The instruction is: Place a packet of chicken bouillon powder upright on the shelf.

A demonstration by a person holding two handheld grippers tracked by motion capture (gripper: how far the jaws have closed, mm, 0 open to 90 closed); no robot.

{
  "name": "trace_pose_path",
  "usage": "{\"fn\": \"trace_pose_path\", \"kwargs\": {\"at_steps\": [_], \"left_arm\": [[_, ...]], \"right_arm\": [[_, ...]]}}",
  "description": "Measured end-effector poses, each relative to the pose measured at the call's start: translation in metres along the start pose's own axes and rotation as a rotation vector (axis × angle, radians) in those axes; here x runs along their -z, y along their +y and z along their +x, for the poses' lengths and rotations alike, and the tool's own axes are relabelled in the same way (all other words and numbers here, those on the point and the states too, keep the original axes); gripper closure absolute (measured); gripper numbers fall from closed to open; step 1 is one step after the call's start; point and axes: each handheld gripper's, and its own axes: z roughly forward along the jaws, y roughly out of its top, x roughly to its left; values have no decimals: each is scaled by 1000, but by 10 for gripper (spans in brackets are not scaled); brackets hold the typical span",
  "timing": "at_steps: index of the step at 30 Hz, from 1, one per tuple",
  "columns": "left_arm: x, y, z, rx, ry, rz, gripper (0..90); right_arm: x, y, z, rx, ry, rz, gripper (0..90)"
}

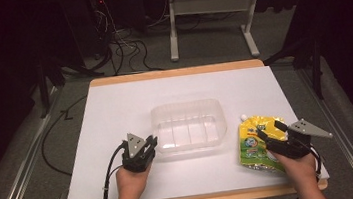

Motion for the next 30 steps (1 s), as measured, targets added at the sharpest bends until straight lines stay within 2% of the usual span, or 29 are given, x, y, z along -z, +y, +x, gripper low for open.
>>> {"fn": "trace_pose_path", "kwargs": {"at_steps": [1, 5, 8, 10, 11, 13, 14, 15, 16, 19, 24, 27, 30], "left_arm": [[3, 1, 1, 0, -9, 0, 654], [18, 3, 11, -7, -32, 1, 572], [32, -4, 21, -12, -23, -28, 504], [38, -15, 29, 26, -26, -48, 505], [38, -16, 34, 44, -26, -30, 512], [39, -13, 37, 25, -10, -45, 486], [40, -12, 39, 29, -5, -57, 485], [40, -12, 41, 50, -5, -61, 485], [40, -12, 42, 65, -8, -62, 485], [38, -13, 41, 42, -9, -47, 483], [36, -13, 41, 47, -16, -45, 484], [35, -14, 41, 41, -20, -42, 485], [35, -14, 40, 41, -29, -38, 485]], "right_arm": [[-1, 0, -3, -2, -10, 2, 253], [-4, 1, -12, -15, -28, 13, 274], [-12, 0, -29, -74, -45, 73, 273], [-14, -1, -34, -87, -50, 87, 268], [-15, -1, -39, -98, -60, 100, 259], [-17, -3, -53, -144, -75, 115, 245], [-18, -4, -58, -160, -79, 118, 240], [-20, -8, -69, -201, -81, 134, 228], [-20, -8, -69, -201, -81, 134, 228], [-22, -13, -87, -285, -76, 147, 227], [-26, -13, -95, -304, -63, 159, 247], [-29, -12, -96, -292, -78, 171, 252], [-32, -12, -101, -324, -58, 164, 279]]}}
